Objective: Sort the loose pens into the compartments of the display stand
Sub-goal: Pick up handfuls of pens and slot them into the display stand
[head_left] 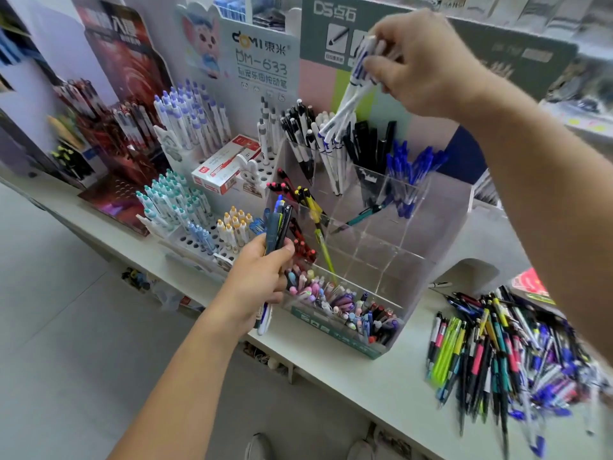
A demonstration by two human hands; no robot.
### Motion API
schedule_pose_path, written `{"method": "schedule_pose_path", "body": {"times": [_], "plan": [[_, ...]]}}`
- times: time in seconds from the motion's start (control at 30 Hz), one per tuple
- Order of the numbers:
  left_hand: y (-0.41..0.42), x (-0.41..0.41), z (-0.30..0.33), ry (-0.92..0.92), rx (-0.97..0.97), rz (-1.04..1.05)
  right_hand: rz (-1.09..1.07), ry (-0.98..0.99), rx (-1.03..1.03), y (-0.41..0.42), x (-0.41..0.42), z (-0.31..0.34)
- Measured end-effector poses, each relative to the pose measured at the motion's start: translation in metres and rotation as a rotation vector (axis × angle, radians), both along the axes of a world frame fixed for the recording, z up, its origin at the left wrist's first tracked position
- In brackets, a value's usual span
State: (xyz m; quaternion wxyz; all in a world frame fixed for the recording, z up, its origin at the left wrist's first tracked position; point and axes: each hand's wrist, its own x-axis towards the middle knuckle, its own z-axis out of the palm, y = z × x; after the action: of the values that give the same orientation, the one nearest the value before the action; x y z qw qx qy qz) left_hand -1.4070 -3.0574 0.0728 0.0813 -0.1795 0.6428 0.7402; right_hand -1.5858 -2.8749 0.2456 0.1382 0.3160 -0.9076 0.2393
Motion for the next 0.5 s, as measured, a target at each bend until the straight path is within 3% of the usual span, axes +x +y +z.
{"method": "schedule_pose_path", "body": {"times": [0.17,0.5], "plan": [[0.003,0.000,-0.001,0.031,0.026,0.002,0.016,0.198,0.276,-0.029,-0.032,-0.010],[0.006,0.004,-0.004,0.011,0.041,-0.028,0.027,0.092,0.555,-0.020,-0.039,-0.038]]}}
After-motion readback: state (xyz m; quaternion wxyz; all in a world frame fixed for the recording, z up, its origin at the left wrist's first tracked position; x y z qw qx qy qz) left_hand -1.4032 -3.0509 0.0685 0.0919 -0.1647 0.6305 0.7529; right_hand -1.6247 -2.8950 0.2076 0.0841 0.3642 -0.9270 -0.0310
